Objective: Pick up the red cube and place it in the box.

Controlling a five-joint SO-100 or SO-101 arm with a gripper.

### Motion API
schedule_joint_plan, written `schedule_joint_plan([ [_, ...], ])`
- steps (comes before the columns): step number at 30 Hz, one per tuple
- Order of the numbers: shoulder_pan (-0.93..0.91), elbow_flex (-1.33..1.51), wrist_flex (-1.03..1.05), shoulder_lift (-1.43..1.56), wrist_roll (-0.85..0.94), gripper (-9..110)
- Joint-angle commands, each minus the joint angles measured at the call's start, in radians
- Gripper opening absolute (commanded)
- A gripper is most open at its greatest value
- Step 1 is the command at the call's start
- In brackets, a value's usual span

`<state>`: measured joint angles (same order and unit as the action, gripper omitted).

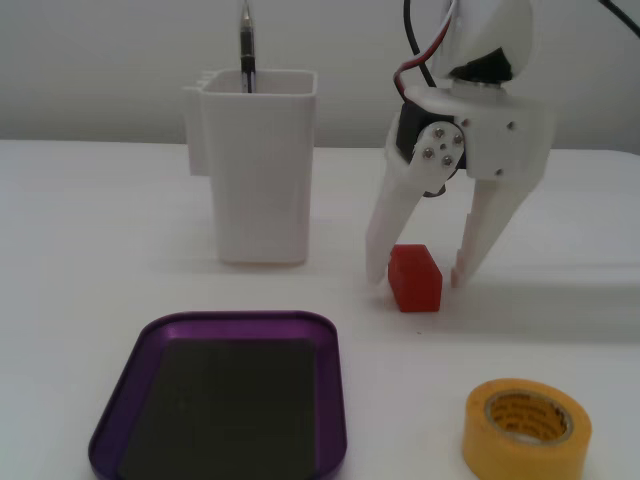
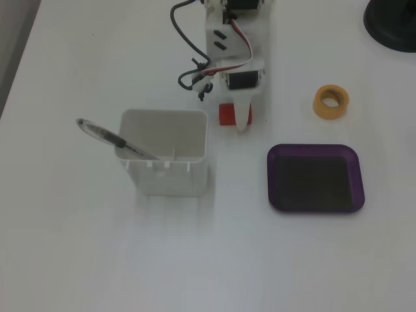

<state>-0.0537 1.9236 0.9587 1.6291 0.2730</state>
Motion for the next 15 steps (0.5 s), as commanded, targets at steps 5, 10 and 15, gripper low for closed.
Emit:
schedule_joint_plan([
  [5, -0.005, -0.003, -0.043, 0.003, 0.032, 4],
  [10, -0.005, -0.003, -0.034, 0.005, 0.032, -1],
  [15, 0.003, -0.023, 0.034, 0.041, 0.028, -1],
])
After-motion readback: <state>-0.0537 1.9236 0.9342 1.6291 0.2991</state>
